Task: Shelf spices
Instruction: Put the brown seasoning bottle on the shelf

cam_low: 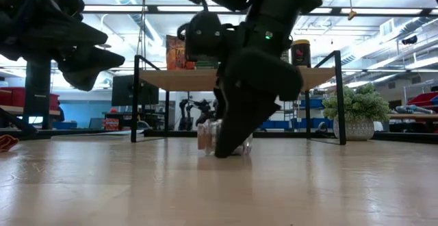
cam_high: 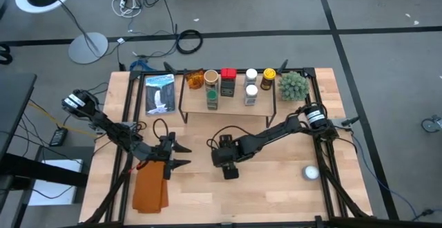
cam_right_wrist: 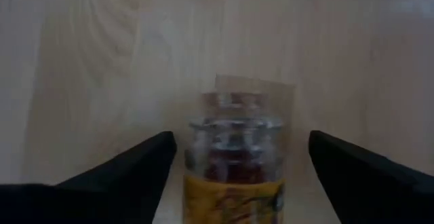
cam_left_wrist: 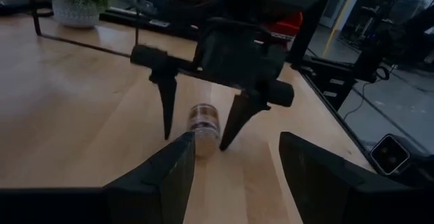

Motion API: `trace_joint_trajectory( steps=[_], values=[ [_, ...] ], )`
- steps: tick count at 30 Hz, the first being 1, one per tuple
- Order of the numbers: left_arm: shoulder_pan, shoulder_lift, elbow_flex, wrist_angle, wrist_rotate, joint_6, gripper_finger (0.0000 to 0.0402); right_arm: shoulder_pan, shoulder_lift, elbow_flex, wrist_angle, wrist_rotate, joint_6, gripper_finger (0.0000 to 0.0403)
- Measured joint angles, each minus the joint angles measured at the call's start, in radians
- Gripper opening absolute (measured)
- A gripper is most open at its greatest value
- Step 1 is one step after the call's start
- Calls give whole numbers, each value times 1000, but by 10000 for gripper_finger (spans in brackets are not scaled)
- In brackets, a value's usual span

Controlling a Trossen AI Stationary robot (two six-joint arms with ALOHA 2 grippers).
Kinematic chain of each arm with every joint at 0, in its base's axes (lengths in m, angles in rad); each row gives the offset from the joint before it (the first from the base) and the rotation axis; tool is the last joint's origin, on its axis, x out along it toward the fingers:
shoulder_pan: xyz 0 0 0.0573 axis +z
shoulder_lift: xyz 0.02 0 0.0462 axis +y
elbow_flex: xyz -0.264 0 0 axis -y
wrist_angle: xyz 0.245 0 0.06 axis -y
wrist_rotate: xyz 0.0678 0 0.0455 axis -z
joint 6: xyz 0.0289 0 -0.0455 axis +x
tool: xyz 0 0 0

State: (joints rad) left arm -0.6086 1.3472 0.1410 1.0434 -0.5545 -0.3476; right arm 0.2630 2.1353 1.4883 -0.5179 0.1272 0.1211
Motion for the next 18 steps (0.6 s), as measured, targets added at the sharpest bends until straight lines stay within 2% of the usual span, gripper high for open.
trace_joint_trajectory(
  steps=[3,6,12,18],
  values=[
    [0,0,0,0,0,4,219,-1,6,0,-5,-34,56,281],
    [0,0,0,12,0,4,219,3,-5,-2,-5,-28,62,182],
    [0,0,0,15,0,3,219,2,-61,-10,-32,2,74,185],
    [0,0,0,15,0,3,219,52,-185,-8,-56,168,103,185]
  ],
)
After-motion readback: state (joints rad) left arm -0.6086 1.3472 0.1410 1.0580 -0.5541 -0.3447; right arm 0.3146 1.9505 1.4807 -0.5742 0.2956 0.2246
